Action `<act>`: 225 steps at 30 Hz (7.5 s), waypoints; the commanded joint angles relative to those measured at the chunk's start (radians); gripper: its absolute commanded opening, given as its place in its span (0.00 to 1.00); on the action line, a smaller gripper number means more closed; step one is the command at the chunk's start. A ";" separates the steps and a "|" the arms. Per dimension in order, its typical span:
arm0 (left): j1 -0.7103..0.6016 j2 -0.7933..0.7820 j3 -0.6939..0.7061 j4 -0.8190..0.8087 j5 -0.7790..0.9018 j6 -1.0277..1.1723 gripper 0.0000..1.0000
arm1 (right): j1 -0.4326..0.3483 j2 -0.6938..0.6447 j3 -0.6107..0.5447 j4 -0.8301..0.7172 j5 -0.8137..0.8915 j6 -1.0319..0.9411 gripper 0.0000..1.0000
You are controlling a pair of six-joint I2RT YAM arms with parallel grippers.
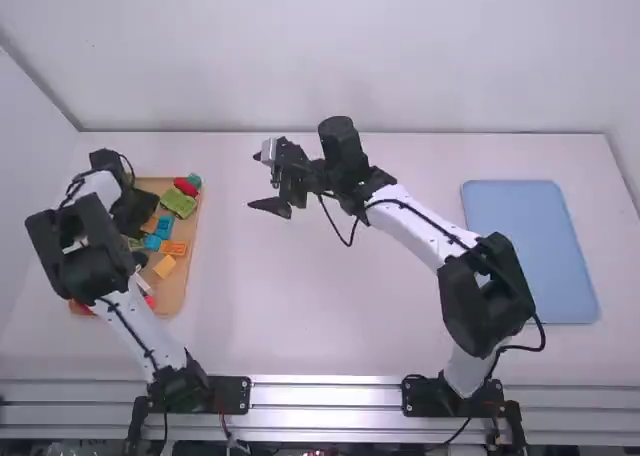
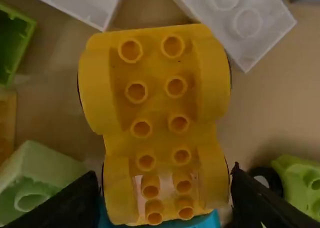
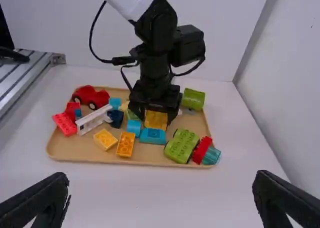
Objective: Assemble lego blocks to make yellow taxi
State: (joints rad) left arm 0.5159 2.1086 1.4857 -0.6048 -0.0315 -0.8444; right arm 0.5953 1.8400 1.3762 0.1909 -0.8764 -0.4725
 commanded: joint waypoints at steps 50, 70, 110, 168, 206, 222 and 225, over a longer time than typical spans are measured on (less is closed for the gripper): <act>-0.689 -0.473 -0.243 -0.154 0.171 1.226 0.04 | -0.196 -0.384 -0.075 -0.503 0.039 -0.176 0.98; -1.093 -0.146 -0.243 -0.021 0.012 1.814 0.18 | -0.154 -0.962 -0.635 -0.114 0.379 0.138 0.98; -0.089 -0.476 -0.149 -0.085 0.227 0.600 0.99 | -0.055 -0.018 0.280 -0.542 0.139 -0.184 0.98; 0.099 -0.148 0.140 -0.369 -0.091 0.344 1.00 | 0.086 0.082 0.352 -0.486 0.061 -0.153 0.98; 0.145 -0.043 0.012 -0.245 -0.134 0.287 0.40 | 0.077 0.083 0.351 -0.488 0.069 -0.153 0.98; 0.184 -0.043 -0.079 -0.107 0.018 0.384 0.33 | 0.077 0.083 0.351 -0.491 0.069 -0.153 0.98; 0.183 -0.043 -0.079 -0.101 0.043 0.397 0.33 | 0.077 0.083 0.351 -0.490 0.069 -0.155 0.98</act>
State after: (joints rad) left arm 0.7029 2.0552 1.4071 -0.7048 -0.0174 -0.4667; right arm 0.6765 1.9156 1.6894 -0.2985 -0.8013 -0.6308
